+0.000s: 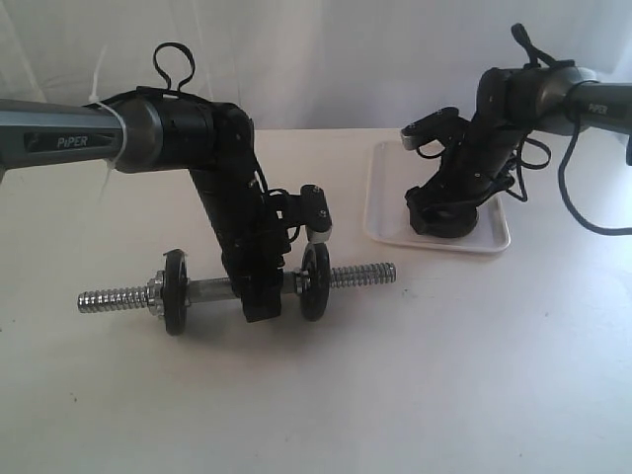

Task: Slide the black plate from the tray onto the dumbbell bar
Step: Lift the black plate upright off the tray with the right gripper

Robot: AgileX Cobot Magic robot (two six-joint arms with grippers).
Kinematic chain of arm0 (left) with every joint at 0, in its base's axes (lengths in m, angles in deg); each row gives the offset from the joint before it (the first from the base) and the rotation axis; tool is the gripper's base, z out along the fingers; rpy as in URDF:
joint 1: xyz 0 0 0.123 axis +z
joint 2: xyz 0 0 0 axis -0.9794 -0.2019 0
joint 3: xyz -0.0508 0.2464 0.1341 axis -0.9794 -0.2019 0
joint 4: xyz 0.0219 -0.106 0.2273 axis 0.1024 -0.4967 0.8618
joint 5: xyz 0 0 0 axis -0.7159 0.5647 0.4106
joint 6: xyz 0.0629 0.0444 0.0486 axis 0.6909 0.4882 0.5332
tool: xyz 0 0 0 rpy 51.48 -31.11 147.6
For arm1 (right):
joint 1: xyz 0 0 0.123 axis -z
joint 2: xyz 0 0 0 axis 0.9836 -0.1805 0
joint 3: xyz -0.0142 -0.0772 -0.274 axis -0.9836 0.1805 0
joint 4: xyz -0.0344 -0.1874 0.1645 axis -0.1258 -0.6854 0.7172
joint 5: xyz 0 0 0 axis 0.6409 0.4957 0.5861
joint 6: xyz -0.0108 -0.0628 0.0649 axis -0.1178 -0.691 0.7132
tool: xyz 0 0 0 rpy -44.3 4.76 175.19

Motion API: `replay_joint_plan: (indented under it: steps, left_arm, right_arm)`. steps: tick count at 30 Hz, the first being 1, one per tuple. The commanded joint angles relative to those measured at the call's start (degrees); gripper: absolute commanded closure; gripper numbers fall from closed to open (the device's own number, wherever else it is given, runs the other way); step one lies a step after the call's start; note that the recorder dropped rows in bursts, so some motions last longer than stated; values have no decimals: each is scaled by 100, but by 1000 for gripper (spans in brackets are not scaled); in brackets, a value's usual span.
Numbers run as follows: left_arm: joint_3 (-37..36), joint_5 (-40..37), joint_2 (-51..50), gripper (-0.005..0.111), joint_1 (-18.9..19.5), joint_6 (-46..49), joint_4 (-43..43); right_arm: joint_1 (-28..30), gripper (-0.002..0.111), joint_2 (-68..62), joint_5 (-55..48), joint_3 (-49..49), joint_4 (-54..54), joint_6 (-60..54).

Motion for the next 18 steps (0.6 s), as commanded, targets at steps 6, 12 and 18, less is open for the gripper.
replay_joint_plan:
  steps: [6,12,18]
  left_arm:
    - [24,-116,94,107,-33,0,-186]
    - [24,-116,94,107,-33,0,-186]
    - [24,-124,94,107,-33,0,-186]
  right_arm:
    - [-34,12,-242,-100,45,-130,79]
    - [-34,12,-365,-96,45,-130,153]
    - [-34,12,-454,-236,45,-132,153]
